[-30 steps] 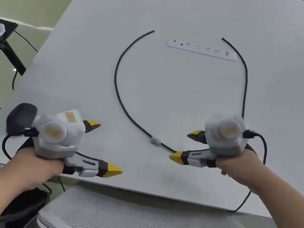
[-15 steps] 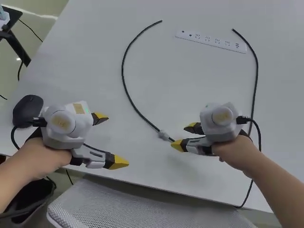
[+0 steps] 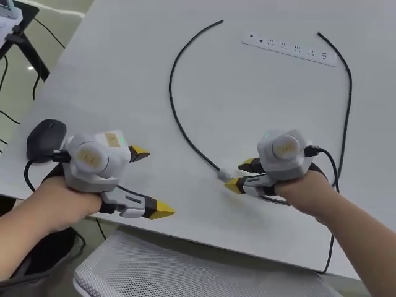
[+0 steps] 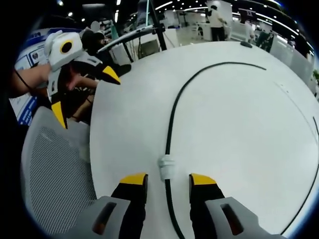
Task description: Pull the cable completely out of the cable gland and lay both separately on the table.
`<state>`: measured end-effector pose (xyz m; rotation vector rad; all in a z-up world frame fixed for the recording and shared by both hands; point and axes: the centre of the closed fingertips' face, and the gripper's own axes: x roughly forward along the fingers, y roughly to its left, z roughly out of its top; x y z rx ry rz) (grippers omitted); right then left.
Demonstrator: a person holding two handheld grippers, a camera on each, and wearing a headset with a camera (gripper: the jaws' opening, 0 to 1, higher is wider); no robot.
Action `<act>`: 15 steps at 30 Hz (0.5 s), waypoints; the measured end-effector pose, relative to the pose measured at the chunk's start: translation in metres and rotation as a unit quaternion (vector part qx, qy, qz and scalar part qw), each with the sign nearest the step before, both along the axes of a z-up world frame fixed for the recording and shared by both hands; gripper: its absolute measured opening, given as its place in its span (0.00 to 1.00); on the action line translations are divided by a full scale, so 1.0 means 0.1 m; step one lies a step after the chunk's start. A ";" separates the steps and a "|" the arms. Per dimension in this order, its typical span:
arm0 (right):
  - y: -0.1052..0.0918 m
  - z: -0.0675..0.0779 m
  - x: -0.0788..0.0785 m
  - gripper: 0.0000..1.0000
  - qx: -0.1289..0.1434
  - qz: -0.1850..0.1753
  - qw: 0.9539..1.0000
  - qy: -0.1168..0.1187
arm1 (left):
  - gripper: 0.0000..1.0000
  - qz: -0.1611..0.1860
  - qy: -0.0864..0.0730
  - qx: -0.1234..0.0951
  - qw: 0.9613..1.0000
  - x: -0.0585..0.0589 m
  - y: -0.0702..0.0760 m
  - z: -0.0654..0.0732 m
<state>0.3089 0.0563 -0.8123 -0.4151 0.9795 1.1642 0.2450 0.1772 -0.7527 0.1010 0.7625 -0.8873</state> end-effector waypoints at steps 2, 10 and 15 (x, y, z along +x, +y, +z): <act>0.01 -0.02 -0.01 0.28 -0.005 0.004 1.000 0.000 | 0.82 0.001 0.000 -0.001 1.000 0.00 0.00 0.00; 0.02 -0.04 0.00 0.21 -0.012 0.017 1.000 -0.005 | 0.82 -0.002 0.004 -0.005 1.000 0.00 0.00 -0.02; 0.03 -0.06 0.00 0.16 -0.017 0.024 1.000 -0.006 | 0.82 -0.007 0.004 -0.004 1.000 -0.02 -0.01 -0.04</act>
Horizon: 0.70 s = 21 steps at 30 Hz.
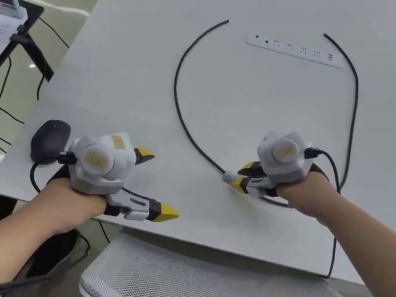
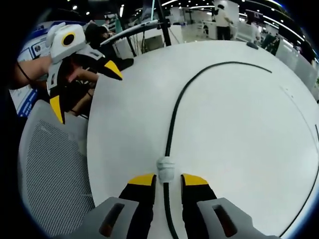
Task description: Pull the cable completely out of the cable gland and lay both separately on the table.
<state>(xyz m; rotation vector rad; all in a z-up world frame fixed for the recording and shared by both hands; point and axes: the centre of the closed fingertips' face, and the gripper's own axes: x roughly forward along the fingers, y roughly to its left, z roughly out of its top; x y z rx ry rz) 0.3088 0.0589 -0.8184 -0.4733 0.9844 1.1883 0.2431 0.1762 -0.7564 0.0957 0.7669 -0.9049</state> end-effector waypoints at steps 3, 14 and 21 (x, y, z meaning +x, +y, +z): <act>0.01 0.00 0.00 0.13 0.000 0.004 1.000 -0.001 | 0.82 -0.003 0.002 0.001 1.000 -0.02 0.00 0.00; 0.02 0.00 -0.06 0.08 -0.007 0.023 1.000 -0.005 | 0.79 0.001 0.000 -0.002 1.000 -0.04 -0.05 0.03; -0.05 0.16 -0.11 0.07 0.003 0.025 1.000 -0.006 | 0.78 -0.005 -0.003 -0.007 1.000 -0.03 -0.18 0.13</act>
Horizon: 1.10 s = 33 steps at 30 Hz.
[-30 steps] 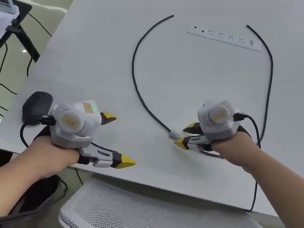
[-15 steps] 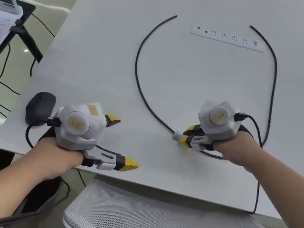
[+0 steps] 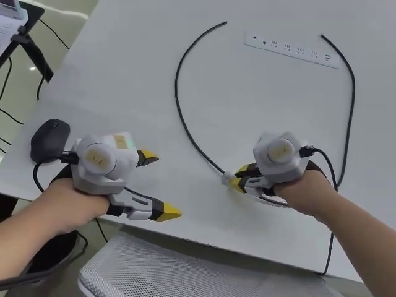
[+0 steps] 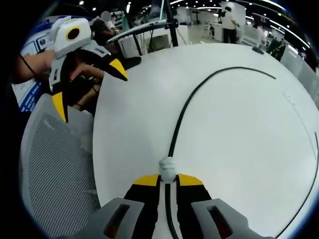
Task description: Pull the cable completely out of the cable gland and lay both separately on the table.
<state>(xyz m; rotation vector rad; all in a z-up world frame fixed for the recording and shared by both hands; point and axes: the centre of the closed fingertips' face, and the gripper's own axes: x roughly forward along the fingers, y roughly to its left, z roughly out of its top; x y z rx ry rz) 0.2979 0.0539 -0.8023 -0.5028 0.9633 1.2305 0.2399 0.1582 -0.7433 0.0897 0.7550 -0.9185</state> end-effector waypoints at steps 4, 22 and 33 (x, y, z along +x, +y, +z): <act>-0.06 0.11 -0.06 0.07 0.004 0.003 1.000 0.002 | 0.77 -0.007 -0.008 -0.002 1.000 0.02 -0.11 0.09; -0.26 0.70 -0.31 0.06 0.016 0.062 0.998 -0.005 | 0.72 -0.038 -0.027 -0.025 0.999 0.04 -0.70 0.40; -0.21 1.12 -0.36 0.06 0.025 0.124 0.992 -0.028 | 0.66 -0.034 -0.044 -0.079 0.995 0.17 -0.94 0.64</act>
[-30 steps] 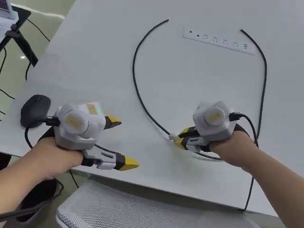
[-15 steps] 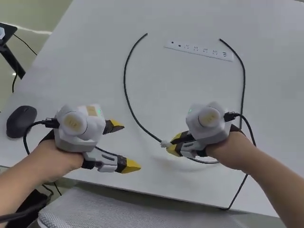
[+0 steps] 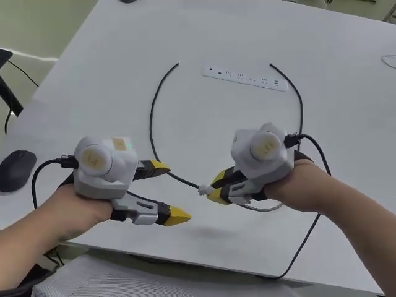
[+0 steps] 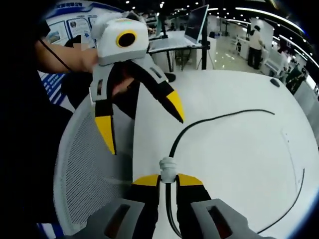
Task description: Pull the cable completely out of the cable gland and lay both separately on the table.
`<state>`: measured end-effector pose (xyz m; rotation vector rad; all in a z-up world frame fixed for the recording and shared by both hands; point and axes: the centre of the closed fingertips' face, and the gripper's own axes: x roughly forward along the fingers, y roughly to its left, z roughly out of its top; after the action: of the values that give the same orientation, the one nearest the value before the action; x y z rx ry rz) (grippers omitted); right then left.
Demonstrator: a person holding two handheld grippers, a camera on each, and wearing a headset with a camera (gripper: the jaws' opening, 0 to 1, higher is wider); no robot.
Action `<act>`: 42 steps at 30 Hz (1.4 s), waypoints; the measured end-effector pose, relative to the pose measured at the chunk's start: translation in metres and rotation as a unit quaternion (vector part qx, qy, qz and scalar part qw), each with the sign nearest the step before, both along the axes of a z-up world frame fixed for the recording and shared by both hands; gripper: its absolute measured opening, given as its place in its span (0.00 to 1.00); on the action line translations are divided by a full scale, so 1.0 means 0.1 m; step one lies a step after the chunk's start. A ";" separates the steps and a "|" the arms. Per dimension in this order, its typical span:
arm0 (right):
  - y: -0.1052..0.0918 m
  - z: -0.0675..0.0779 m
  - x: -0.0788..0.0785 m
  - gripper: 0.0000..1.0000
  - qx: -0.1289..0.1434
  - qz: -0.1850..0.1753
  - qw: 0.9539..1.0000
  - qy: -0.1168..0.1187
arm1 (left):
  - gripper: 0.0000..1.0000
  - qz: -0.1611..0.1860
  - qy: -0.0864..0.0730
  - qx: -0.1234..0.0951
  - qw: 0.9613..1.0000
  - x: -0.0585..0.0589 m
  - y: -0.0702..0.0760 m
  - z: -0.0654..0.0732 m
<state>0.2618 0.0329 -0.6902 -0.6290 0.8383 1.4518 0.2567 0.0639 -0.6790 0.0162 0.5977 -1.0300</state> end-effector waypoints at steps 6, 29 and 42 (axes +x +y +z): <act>0.03 0.18 -0.03 0.06 0.016 0.023 1.000 -0.009 | 0.56 -0.021 -0.036 -0.017 0.999 0.03 -0.13 0.13; -0.06 0.38 -0.18 0.06 0.050 0.093 0.994 -0.008 | 0.27 -0.070 -0.020 -0.060 0.996 -0.03 -0.41 0.24; -0.10 0.35 -0.24 0.06 0.061 0.108 0.992 -0.005 | 0.16 -0.089 -0.026 -0.074 0.993 -0.10 -0.46 0.29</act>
<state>0.2380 0.0228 -0.6555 -0.6491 0.6832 1.6804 0.2466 0.0175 -0.6501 -0.0345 0.4769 -1.2425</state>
